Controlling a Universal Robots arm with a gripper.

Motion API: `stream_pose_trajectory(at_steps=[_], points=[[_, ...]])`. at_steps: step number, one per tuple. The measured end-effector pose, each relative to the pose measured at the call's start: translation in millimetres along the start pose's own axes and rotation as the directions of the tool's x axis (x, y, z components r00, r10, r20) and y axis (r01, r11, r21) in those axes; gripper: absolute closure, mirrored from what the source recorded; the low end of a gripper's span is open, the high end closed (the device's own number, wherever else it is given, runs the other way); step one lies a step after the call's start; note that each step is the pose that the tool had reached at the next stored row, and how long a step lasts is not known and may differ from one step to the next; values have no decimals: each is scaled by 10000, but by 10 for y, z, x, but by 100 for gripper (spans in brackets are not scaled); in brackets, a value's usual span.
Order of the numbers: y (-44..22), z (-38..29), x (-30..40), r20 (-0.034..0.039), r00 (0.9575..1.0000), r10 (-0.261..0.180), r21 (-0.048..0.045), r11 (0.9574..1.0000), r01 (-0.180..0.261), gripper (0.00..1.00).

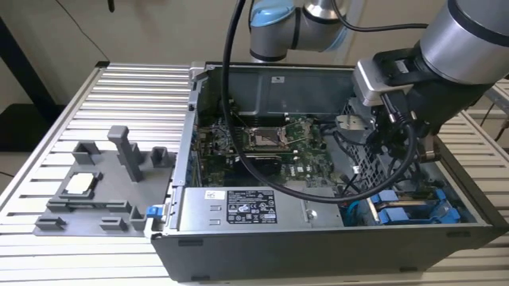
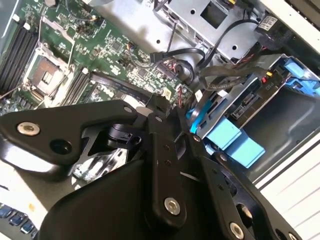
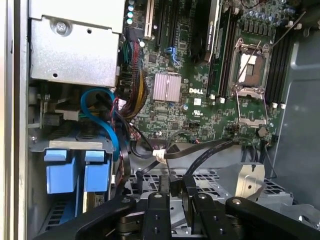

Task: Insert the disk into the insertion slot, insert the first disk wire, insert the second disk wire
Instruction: 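Insert the first disk wire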

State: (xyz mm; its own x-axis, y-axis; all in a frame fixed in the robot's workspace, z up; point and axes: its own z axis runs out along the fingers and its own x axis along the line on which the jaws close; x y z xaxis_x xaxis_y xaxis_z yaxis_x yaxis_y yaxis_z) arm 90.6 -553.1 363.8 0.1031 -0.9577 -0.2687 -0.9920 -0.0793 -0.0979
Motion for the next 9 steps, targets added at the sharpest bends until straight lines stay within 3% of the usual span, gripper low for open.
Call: stream_pose_trajectory(at_steps=[5, 9], points=[[8, 3, 1, 2, 10000, -2, 7, 10000, 2, 75], [14, 5, 1, 1, 10000, -5, 15, 10000, 5, 84]])
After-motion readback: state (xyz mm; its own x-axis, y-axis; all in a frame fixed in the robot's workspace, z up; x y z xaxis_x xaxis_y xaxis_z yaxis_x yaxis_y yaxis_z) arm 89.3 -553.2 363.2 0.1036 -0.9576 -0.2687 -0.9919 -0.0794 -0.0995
